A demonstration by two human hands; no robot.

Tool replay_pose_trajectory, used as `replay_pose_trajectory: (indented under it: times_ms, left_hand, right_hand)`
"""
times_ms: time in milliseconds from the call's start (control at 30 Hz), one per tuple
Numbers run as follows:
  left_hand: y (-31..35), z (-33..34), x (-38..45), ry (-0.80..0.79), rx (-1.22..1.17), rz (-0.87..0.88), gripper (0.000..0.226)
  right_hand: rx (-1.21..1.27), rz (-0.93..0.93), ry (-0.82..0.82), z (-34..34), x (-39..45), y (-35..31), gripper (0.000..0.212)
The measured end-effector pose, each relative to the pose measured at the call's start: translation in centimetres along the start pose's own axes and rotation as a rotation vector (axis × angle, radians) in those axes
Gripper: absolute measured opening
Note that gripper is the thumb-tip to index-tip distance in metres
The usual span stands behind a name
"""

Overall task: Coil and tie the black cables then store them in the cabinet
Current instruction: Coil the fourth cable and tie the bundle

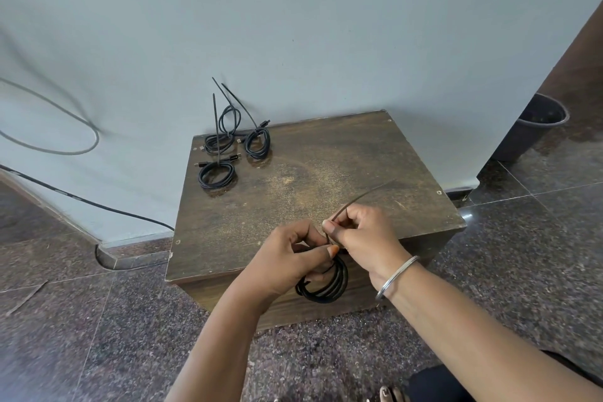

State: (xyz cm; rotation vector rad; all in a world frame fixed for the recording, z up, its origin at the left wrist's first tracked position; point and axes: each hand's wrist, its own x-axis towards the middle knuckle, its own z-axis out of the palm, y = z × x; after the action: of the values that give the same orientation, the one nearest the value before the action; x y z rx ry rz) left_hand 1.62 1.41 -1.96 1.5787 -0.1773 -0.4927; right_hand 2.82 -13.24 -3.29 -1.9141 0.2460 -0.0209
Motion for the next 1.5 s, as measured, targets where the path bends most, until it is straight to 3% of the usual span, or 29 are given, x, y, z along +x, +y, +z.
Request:
replay_pose_trajectory:
  times_ms: [133,633,1000,1200,1500]
  left_hand:
    - [-0.4,0.6,0.0,0.075,0.013,0.008,0.020]
    - [-0.7,0.1,0.3,0.079,-0.090,-0.076,0.010]
    - [-0.3,0.0,0.4,0.078,-0.184,-0.047,0.019]
    - [-0.4,-0.2,0.6,0.171,-0.271,-0.047,0.017]
    - [-0.6,-1.4,1.1,0.358,-0.520,-0.036,0.017]
  right_hand:
    - [0.146,0.036,-0.109,-1.1,0.3,-0.4,0.020]
    - [0.495,0.294,-0.315,-3.0,0.5,-0.9,0.004]
    - [0.820,0.584,-0.504,-2.9,0.5,-0.9,0.014]
    - [0.822,0.559,-0.502,-2.6,0.5,-0.9,0.021]
    - [0.538,0.382,-0.567,-2.2,-0.4,-1.4,0.047]
